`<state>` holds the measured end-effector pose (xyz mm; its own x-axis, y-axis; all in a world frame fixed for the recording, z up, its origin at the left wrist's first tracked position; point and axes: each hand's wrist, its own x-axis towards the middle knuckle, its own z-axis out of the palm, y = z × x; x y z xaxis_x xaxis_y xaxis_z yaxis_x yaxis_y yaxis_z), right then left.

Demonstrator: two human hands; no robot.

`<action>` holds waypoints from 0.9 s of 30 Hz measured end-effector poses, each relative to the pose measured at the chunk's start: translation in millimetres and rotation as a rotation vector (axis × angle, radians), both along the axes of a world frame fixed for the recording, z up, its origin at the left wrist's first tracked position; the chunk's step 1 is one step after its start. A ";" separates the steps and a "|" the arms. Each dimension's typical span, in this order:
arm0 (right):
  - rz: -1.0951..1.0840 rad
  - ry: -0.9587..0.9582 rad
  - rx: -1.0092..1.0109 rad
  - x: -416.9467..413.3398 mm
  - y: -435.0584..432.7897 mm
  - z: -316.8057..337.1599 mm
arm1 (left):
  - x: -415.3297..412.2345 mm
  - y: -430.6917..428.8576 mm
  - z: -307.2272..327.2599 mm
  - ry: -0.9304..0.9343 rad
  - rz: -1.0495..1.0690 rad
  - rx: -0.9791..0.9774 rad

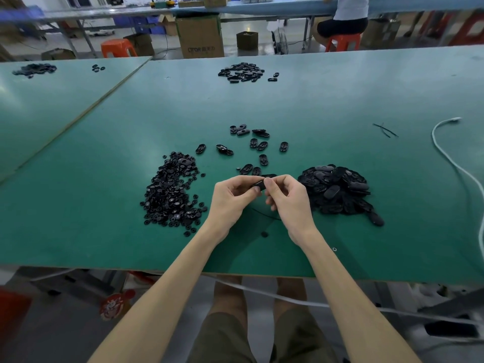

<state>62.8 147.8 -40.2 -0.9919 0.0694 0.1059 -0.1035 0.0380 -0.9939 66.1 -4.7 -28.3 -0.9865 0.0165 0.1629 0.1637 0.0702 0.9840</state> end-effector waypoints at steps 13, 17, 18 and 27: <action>-0.004 -0.066 0.027 -0.5 -2.6 7.5 | -44.7 85.8 68.5 0.171 -0.109 -0.411; -0.024 -0.087 -0.039 0.2 -0.5 8.9 | -51.1 104.6 64.5 0.094 -0.174 -0.536; -0.032 -0.086 -0.004 -0.2 -0.1 8.3 | -51.3 101.5 63.0 0.103 -0.142 -0.557; -0.068 -0.034 -0.038 0.2 -0.8 3.9 | -66.9 25.3 41.8 -0.046 0.124 -1.057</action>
<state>63.0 147.0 -36.3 -0.9878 0.1398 0.0682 -0.0681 0.0057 -0.9977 -0.8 20.6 13.5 -0.9958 0.0263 0.0871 0.0606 0.9060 0.4188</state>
